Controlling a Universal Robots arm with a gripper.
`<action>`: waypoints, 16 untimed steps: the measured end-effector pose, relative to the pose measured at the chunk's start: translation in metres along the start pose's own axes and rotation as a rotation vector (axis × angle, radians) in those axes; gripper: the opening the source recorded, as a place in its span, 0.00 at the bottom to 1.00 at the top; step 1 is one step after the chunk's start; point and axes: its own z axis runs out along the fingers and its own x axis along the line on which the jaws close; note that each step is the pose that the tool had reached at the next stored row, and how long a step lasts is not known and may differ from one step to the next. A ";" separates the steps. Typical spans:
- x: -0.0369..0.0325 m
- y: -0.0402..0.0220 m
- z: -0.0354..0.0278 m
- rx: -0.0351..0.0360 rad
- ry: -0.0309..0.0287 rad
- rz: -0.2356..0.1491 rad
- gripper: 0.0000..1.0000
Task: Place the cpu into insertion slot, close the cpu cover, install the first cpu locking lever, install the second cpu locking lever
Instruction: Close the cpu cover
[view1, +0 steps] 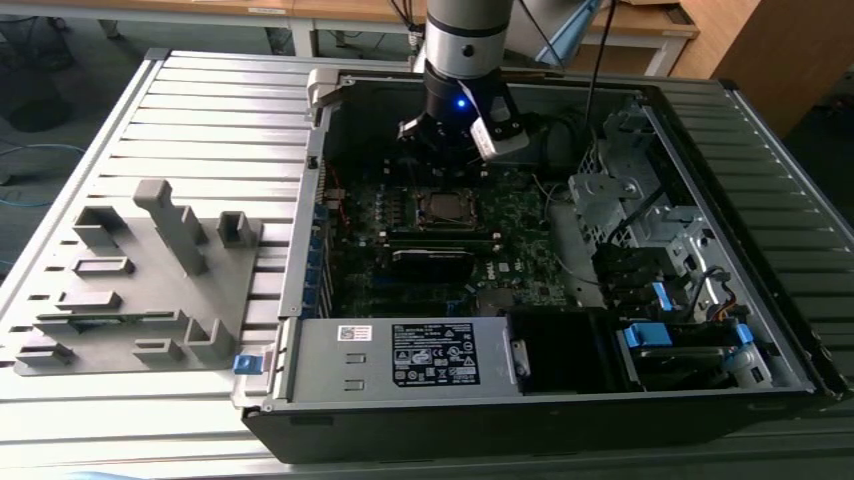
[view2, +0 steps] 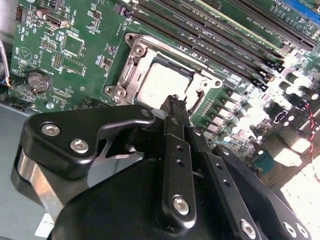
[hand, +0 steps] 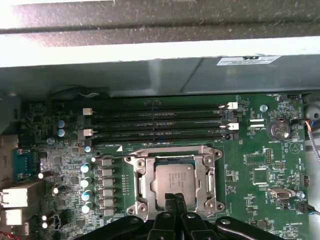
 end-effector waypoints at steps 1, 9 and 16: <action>0.0000 0.0000 0.0000 0.0003 0.0000 0.000 0.11; -0.0050 -0.0005 0.0023 0.0018 -0.0008 0.027 0.11; -0.0052 -0.0007 0.0103 0.0025 -0.0013 0.046 0.11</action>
